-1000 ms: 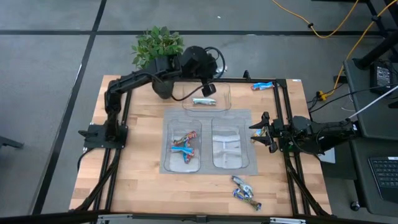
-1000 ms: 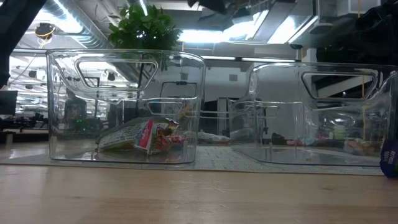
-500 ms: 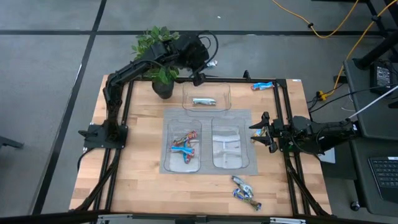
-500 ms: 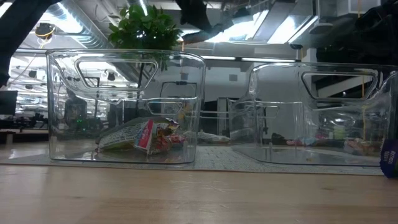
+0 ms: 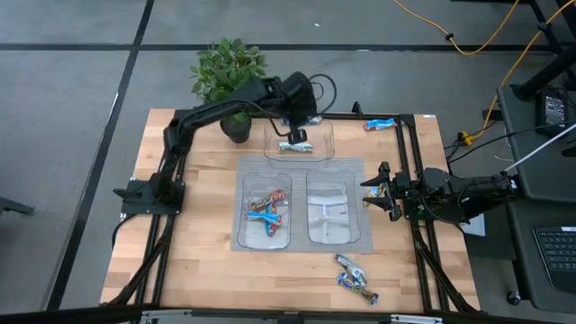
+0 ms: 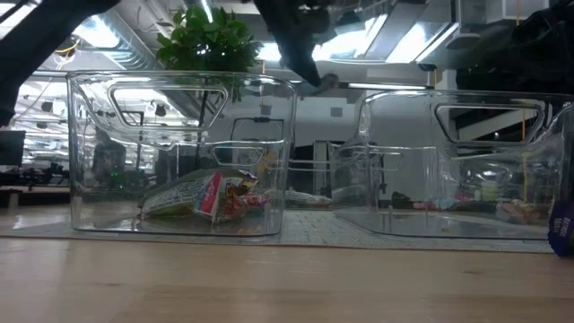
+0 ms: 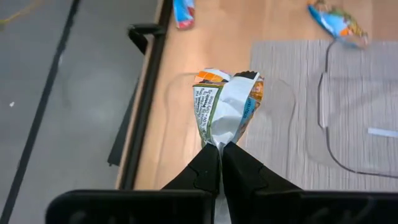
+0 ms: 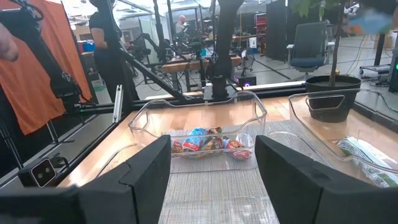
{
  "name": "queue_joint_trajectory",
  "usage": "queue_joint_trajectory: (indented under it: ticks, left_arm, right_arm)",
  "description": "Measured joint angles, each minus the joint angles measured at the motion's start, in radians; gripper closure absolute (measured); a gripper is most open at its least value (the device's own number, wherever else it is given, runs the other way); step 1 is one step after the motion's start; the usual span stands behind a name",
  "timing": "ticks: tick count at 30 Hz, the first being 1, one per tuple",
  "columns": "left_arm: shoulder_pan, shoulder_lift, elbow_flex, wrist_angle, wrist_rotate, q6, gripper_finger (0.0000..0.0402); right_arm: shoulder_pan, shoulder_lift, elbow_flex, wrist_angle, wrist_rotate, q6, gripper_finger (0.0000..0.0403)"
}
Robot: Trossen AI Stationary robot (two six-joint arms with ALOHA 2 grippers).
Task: Pick and place Granola Bars by type
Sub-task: Put the yellow granola bar into the top transparent bin
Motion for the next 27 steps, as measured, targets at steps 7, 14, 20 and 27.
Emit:
queue_joint_trajectory:
  ticks: [7, 14, 20, 27]
  left_arm:
    - [-0.032, 0.091, 0.000, 0.000, -0.004, 0.010, 0.0389]
    - [-0.051, 0.194, 0.000, -0.001, -0.006, 0.010, 0.0389]
    - [-0.063, 0.265, 0.000, -0.003, -0.006, 0.009, 0.0389]
    - [-0.065, 0.305, 0.000, -0.008, -0.023, 0.009, 0.0389]
  right_arm:
    - [0.000, 0.000, 0.000, 0.000, 0.000, -0.001, 0.0167]
    - [0.000, 0.000, 0.000, 0.000, 0.000, 0.000, 0.0167]
    - [0.000, 0.000, 0.000, 0.000, 0.000, 0.000, 0.0167]
    - [0.000, 0.000, 0.000, 0.000, 0.000, -0.001, 0.0167]
